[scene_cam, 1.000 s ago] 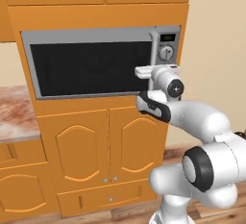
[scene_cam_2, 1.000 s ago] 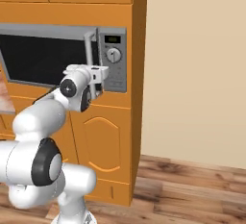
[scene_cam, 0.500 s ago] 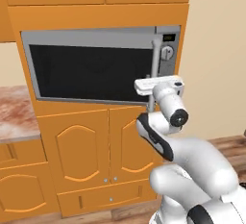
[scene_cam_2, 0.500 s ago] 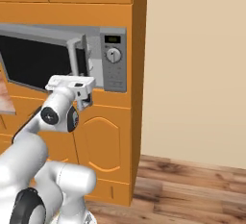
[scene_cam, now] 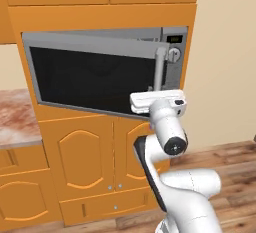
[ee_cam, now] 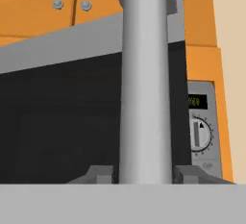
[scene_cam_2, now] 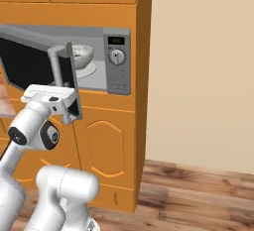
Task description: The microwave is finished heating the steak and lemon wedge. Take the bowl containing the food and place it on the dining counter.
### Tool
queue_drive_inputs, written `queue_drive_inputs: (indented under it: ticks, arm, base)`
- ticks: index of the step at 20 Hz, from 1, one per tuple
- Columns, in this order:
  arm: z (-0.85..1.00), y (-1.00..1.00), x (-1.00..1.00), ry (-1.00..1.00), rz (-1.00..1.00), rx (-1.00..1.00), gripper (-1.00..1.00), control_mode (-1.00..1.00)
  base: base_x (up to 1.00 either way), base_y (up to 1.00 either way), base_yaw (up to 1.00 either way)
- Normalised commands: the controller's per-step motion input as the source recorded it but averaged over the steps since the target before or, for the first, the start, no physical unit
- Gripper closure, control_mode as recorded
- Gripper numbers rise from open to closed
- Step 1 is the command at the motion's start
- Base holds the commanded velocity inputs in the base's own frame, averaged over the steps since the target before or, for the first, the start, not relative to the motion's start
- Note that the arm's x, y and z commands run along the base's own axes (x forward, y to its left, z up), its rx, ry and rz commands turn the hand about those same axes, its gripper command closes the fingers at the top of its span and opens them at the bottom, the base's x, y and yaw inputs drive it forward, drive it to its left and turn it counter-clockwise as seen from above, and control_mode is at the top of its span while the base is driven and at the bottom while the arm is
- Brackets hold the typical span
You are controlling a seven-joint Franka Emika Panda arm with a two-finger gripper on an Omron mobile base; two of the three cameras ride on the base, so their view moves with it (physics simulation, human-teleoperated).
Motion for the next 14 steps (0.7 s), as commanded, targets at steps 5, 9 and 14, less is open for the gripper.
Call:
queue_drive_inputs:
  ticks: [5,9,14]
  arm:
    - [0.99,0.93,-1.00,0.00,0.00,-0.03,1.00,-1.00]
    - [0.88,0.99,-1.00,0.00,0.00,-0.07,1.00,-1.00]
    - [0.18,0.72,-1.00,-0.05,0.00,-0.09,-1.00,-1.00]
  base:
    - [0.00,0.00,0.00]
    - [0.00,0.00,0.00]
    - [0.00,0.00,0.00]
